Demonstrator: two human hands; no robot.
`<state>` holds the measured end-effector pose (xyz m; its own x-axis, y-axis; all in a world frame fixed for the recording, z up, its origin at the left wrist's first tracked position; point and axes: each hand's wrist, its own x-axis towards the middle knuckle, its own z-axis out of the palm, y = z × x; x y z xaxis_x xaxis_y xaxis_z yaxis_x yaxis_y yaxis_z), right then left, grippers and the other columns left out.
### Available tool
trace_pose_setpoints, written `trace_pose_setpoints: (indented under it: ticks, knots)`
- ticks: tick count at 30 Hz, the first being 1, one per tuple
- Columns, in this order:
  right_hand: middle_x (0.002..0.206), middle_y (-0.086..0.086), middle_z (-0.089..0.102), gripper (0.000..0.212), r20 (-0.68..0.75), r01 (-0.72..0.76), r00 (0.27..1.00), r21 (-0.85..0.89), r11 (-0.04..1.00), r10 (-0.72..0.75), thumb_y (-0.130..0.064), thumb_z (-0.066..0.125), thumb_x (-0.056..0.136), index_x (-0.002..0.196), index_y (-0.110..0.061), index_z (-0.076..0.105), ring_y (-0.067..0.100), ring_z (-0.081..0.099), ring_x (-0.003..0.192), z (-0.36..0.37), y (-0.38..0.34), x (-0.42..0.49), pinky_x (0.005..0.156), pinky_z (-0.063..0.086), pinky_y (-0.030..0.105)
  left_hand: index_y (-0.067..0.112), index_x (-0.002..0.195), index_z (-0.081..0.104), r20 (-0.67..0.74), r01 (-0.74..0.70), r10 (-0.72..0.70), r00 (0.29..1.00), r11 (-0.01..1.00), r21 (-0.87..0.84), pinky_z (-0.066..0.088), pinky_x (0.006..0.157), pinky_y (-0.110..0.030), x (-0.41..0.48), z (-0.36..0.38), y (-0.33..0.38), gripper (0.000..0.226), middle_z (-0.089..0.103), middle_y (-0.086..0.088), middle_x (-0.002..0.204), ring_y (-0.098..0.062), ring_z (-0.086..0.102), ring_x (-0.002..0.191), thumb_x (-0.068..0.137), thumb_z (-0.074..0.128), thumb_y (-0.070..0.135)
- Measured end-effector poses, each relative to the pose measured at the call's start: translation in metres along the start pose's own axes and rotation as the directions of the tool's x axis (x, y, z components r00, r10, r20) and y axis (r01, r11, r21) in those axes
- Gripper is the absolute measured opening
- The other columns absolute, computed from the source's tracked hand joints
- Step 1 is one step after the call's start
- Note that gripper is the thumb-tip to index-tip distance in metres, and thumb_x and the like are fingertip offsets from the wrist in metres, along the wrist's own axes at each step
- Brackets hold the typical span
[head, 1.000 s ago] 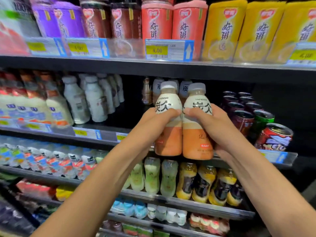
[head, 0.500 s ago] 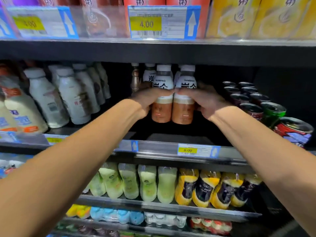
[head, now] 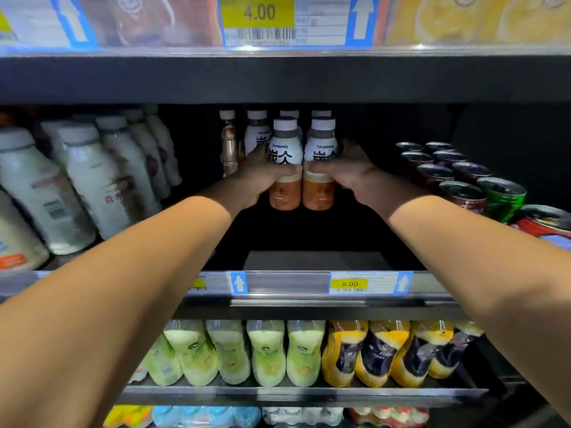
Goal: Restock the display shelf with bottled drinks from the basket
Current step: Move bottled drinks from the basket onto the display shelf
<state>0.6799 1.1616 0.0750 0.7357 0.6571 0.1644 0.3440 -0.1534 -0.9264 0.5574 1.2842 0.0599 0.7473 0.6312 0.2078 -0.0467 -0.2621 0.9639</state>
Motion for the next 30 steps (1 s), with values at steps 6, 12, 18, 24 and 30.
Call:
trace_pose_setpoints:
  ticks: [6,12,18,24,30]
  knots:
    - [0.115,-0.002,0.068,0.094,-0.045,-0.054,0.998,-0.013,0.998,0.053,-0.050,0.086,0.044,0.128,-0.025,0.053,0.018,0.067,0.099,0.002,0.011,0.013,0.086,0.058,0.042,0.020,0.117,0.061,-0.042,-0.002,0.004,0.999,0.998,0.064,0.052,0.092,-0.035,0.018,0.009,-0.006,0.046,0.068,0.001,0.119,-0.014,0.064,0.104,0.077,0.083,0.018]
    - [0.112,-0.001,0.069,0.105,-0.054,-0.044,0.998,-0.051,0.998,0.041,-0.053,0.083,0.030,0.126,-0.022,0.053,0.019,0.068,0.098,0.004,0.016,0.025,0.085,0.059,0.043,0.018,0.122,0.062,-0.081,0.010,-0.005,0.997,0.998,0.066,0.053,0.090,-0.037,0.034,0.012,-0.013,0.052,0.070,-0.001,0.117,-0.018,0.067,0.107,0.075,0.083,0.023]
    - [0.117,0.002,0.067,0.087,-0.077,-0.062,0.996,-0.082,0.995,0.055,-0.043,0.091,0.055,0.128,-0.020,0.051,0.022,0.066,0.105,0.007,0.019,0.033,0.091,0.056,0.043,0.019,0.119,0.062,-0.090,0.017,-0.012,0.996,0.998,0.057,0.052,0.096,-0.040,0.043,0.013,-0.018,0.046,0.070,-0.002,0.115,-0.020,0.066,0.106,0.077,0.081,0.022]
    - [0.121,0.003,0.064,0.080,-0.091,-0.047,0.995,-0.106,0.993,0.037,-0.036,0.090,0.064,0.129,-0.017,0.049,0.022,0.063,0.108,0.008,0.018,0.036,0.093,0.055,0.042,0.018,0.125,0.061,-0.082,0.038,-0.034,0.996,0.998,0.047,0.052,0.097,-0.043,0.044,0.008,-0.019,0.056,0.071,-0.001,0.115,-0.019,0.066,0.105,0.074,0.083,0.026]
    - [0.119,0.003,0.065,0.078,-0.108,-0.038,0.994,-0.132,0.990,0.024,-0.038,0.089,0.065,0.128,-0.017,0.049,0.021,0.064,0.107,0.009,0.019,0.035,0.091,0.055,0.039,0.019,0.123,0.059,-0.104,0.022,-0.019,0.994,0.999,0.032,0.051,0.094,-0.034,0.040,0.010,-0.021,0.049,0.069,0.001,0.116,-0.016,0.065,0.106,0.079,0.081,0.024]
